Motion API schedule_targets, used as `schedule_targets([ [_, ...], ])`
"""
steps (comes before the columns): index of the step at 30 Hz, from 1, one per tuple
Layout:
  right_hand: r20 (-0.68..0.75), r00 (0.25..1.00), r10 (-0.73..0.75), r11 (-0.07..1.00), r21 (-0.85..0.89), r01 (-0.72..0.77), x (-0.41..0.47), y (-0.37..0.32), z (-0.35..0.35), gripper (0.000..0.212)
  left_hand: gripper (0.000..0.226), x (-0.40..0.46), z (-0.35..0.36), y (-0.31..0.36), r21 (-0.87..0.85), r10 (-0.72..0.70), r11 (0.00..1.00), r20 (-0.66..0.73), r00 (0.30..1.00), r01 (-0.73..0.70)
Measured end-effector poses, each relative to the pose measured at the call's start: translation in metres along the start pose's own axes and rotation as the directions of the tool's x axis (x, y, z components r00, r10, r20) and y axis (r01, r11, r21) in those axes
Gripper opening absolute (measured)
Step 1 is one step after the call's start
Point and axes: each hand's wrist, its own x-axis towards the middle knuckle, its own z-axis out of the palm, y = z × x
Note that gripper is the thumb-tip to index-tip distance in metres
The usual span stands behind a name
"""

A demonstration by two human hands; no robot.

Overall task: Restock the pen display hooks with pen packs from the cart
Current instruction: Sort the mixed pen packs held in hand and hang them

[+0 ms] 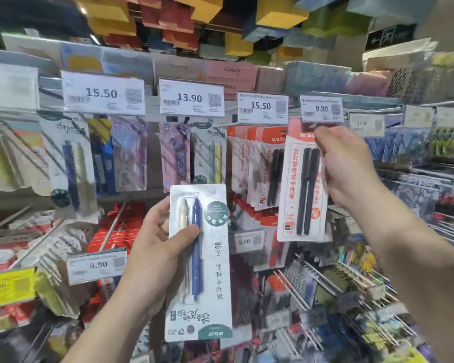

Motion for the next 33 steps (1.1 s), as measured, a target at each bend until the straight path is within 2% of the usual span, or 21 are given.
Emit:
schedule_targets([
  [6, 0.045, 0.996, -0.081, 0.994, -0.064, 0.084, 0.006, -0.002, 0.000, 0.014, 0.052, -0.005, 0.011, 0.000, 0.005, 0.002, 1.000, -0.049, 0.999, -0.002],
  [8, 0.043, 0.996, -0.073, 0.997, -0.017, 0.074, 0.009, 0.001, 0.002, 0.007, 0.052, -0.008, 0.018, 0.000, 0.006, 0.006, 1.000, -0.068, 0.998, -0.006],
  [10, 0.068, 0.996, -0.052, 0.999, 0.021, 0.051, 0.013, 0.002, 0.004, 0.013, 0.052, -0.012, 0.026, 0.000, 0.002, 0.007, 1.000, -0.085, 0.996, -0.007],
  [15, 0.079, 0.995, -0.063, 0.998, 0.018, 0.062, 0.019, 0.010, -0.002, 0.024, 0.052, -0.021, 0.036, 0.001, -0.004, 0.028, 1.000, -0.109, 0.994, -0.028],
  [21, 0.109, 0.992, -0.065, 0.998, -0.020, 0.067, 0.029, 0.022, -0.006, 0.024, 0.051, -0.029, 0.045, -0.002, 0.011, 0.016, 1.000, -0.123, 0.992, -0.015],
  [25, 0.067, 0.997, -0.034, 0.999, -0.024, 0.036, 0.029, 0.033, -0.001, 0.008, 0.052, -0.031, 0.051, -0.003, 0.020, 0.010, 1.000, -0.140, 0.990, -0.007],
  [29, 0.041, 0.997, 0.067, 0.998, -0.023, -0.066, 0.032, 0.045, 0.003, 0.020, 0.052, -0.030, 0.056, -0.005, 0.031, 0.002, 1.000, -0.134, 0.991, 0.002],
  [33, -0.016, 0.996, 0.084, 0.993, -0.076, -0.085, 0.040, 0.046, 0.013, 0.023, 0.052, -0.027, 0.066, -0.008, 0.012, -0.001, 1.000, -0.121, 0.993, 0.003],
])
